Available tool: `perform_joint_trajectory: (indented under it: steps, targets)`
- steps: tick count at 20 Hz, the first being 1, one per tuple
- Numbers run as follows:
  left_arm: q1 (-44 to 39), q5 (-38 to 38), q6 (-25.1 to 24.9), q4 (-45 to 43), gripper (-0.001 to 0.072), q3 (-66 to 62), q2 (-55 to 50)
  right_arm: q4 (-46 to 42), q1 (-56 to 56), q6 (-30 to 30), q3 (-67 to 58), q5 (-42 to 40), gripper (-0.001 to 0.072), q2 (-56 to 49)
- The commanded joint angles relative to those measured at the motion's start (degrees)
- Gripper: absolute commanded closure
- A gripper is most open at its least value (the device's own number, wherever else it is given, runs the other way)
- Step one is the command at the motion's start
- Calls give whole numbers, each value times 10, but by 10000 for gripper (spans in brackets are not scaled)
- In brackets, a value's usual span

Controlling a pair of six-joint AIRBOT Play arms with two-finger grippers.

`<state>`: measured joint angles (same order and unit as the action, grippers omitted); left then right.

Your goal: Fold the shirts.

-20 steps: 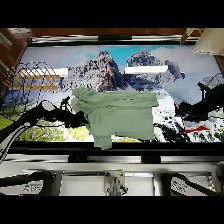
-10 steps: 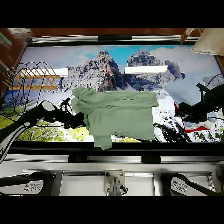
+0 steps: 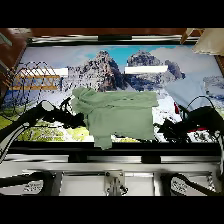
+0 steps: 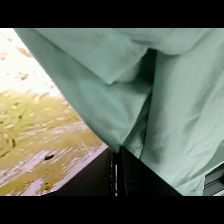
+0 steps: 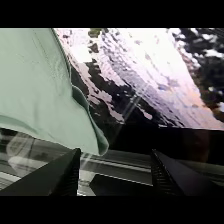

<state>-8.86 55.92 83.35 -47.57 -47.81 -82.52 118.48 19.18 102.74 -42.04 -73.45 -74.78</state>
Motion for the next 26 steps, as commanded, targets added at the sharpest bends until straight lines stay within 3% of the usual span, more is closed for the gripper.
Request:
perform_joint_trajectory:
  steps: [1, 8, 12, 13, 14, 15, 18, 21, 23, 26]
  targets:
    - [0, 3, -4, 0, 678, 0, 4, 24, -3, 11, 33, 29, 164, 0]
    - [-1, 7, -4, 0, 679, 0, 22, 28, -125, -27, 33, 119, 164, -1]
    - [-1, 7, -9, 0, 678, 0, 37, 42, -159, -37, 33, 124, 168, 0]
    - [-1, 7, -10, 0, 678, 0, 40, 59, -163, -36, 33, 122, 268, 0]
    - [-1, 7, -13, 0, 678, 0, 45, 74, -170, -36, 33, 121, 492, 0]
    - [-1, 7, -13, 0, 679, -1, 51, 82, -177, -34, 33, 120, 637, 0]
    - [-1, 7, -47, -5, 681, -17, 108, 85, -183, 29, -7, 62, 640, 22]
    - [17, 25, -106, -39, 681, -123, 217, 40, -168, 82, -133, 21, 640, 116]
    - [63, 30, -124, -38, 680, -245, 295, -14, -147, 92, -264, 41, 640, 196]
    - [158, -1, -122, -39, 679, -451, 385, -99, -116, 88, -464, 146, 640, 295]
